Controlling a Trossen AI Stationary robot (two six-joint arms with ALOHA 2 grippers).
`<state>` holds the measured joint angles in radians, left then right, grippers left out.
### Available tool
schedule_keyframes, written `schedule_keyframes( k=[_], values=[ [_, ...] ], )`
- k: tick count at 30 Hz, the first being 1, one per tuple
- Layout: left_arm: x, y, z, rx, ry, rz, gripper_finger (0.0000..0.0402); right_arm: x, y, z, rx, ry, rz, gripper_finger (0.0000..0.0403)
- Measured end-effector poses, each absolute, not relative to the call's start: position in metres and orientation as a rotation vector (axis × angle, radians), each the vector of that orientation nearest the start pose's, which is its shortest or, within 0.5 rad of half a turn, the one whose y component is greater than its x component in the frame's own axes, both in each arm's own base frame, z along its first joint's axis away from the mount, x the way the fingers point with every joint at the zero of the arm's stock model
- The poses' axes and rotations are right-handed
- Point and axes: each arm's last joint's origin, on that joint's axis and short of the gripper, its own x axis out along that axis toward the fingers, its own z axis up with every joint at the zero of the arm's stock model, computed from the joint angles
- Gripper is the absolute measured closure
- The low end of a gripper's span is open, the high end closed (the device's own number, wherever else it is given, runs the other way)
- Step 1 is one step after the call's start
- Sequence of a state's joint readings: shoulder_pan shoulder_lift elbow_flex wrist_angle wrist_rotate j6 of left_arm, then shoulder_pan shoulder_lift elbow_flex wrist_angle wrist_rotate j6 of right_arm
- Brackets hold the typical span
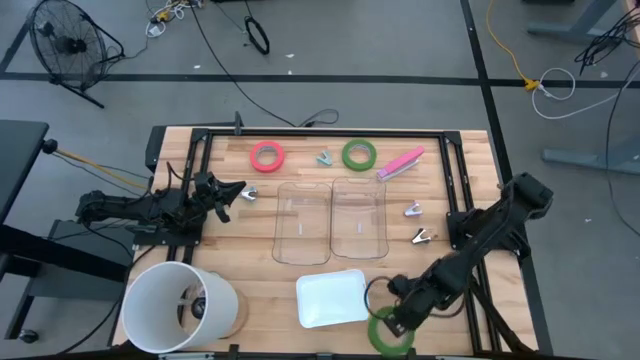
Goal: Pick and place Stapler, Stapler remover, tape
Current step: Put the bottom green tape into the right transparent bin
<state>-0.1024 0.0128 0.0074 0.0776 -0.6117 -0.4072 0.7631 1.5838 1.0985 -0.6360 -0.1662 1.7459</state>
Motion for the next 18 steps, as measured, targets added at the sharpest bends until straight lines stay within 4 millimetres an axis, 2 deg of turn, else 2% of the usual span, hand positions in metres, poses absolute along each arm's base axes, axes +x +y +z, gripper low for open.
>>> schedule_keyframes(
  k=[8, 13, 18],
  values=[
    [0.094, 0.007, 0.172, -0.425, -0.172, 0.489, 0.0388, 0.223, 0.18, 0.264, 1.134, 1.136, -0.284, 0.0352],
    [0.094, 0.007, 0.172, -0.429, -0.173, 0.488, 0.0388, 0.237, 0.14, 0.282, 1.068, 0.985, -0.268, 0.0352],
    [0.094, 0.007, 0.172, -0.457, -0.179, 0.481, 0.0388, 0.254, 0.093, 0.286, 0.987, 0.936, -0.288, 0.0352]
  ],
)
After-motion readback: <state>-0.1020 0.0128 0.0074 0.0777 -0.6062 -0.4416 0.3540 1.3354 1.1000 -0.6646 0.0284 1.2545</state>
